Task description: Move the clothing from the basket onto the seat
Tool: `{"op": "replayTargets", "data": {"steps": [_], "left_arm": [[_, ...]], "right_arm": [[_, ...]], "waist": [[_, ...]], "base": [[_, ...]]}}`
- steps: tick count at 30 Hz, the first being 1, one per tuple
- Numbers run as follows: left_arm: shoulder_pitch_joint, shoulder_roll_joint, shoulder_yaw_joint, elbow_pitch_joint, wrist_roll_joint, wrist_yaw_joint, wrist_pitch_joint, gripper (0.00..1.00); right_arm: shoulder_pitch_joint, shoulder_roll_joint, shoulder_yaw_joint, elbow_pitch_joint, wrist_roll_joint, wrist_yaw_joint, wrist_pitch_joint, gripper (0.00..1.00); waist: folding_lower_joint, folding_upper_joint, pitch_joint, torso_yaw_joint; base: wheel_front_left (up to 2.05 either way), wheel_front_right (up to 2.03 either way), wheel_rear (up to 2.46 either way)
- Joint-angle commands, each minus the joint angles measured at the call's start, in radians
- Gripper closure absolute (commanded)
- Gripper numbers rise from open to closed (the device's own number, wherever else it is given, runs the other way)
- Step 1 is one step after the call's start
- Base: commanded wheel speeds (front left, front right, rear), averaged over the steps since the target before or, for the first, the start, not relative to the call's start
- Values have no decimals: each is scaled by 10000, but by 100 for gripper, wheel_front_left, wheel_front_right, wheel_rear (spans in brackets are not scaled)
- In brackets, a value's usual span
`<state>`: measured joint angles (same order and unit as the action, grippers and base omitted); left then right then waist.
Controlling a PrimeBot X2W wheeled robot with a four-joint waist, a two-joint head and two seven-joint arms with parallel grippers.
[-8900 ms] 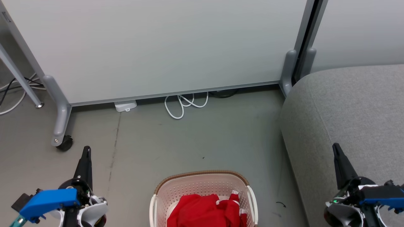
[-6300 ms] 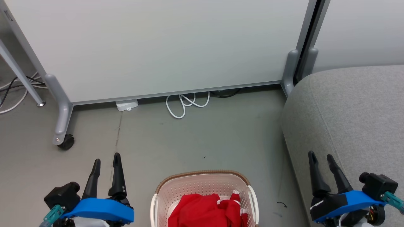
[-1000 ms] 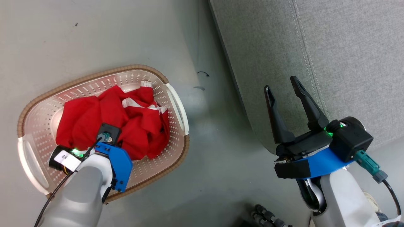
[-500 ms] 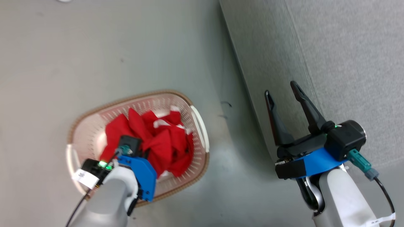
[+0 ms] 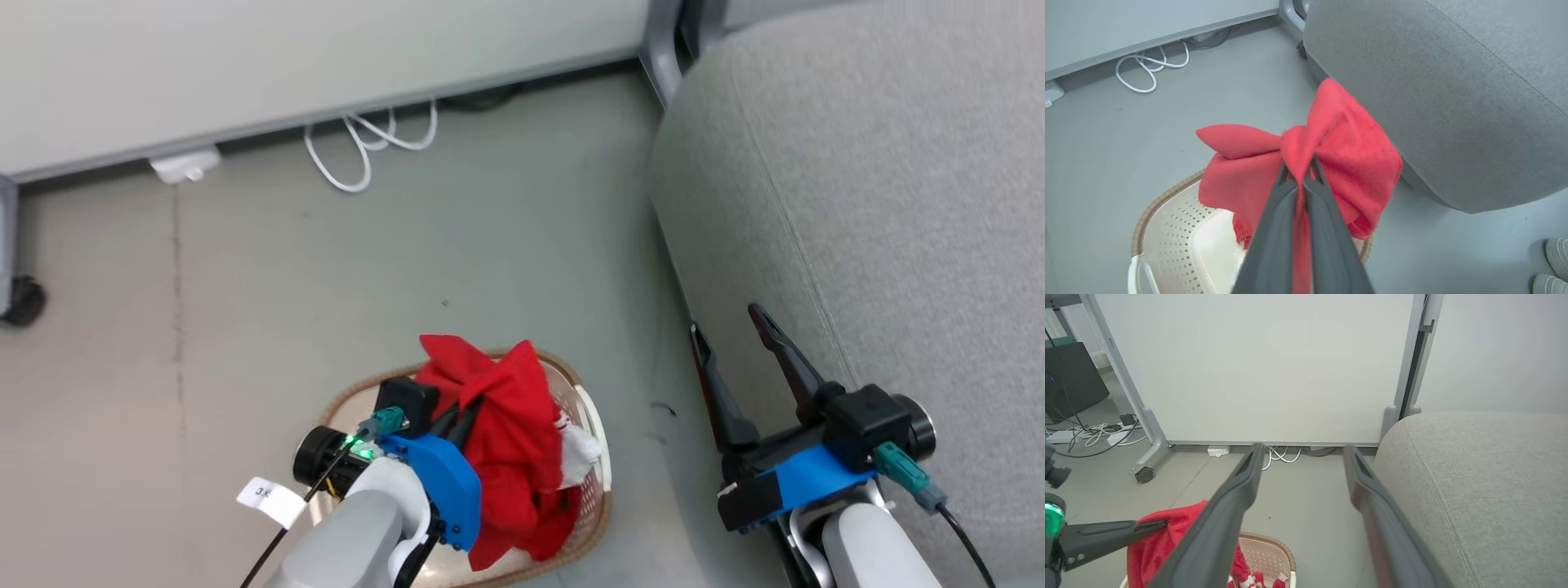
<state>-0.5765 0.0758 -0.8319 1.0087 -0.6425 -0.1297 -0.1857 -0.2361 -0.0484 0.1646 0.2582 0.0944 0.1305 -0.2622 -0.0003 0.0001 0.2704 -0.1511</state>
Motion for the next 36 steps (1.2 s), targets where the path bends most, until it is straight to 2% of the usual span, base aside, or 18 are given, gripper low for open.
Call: {"op": "replayTargets", "data": {"steps": [1, 15, 28, 36], "left_arm": [[20, 29, -149, -190, -121, -6, -93, 100], [-1134, 3, -1473, -1835, -920, -6, -379, 100], [-2789, -190, -2231, -2356, -1424, -7, -485, 100], [-3175, -239, -2398, -2423, -1682, -7, -623, 100]], "right_arm": [[175, -35, -61, 25, -77, 5, -6, 0], [1091, -32, -232, -118, -178, 5, 484, 0], [1228, -34, -104, -318, -186, 5, 750, 0], [1243, -34, 11, -287, -85, 5, 810, 0]], "waist": [[3, -1, -876, 668], [3, -1, -2354, 1433], [3, -1, -2580, 1456], [3, -1, -2658, 1289]], "base": [[0, 0, 0], [0, 0, 0], [0, 0, 0], [0, 0, 0]]}}
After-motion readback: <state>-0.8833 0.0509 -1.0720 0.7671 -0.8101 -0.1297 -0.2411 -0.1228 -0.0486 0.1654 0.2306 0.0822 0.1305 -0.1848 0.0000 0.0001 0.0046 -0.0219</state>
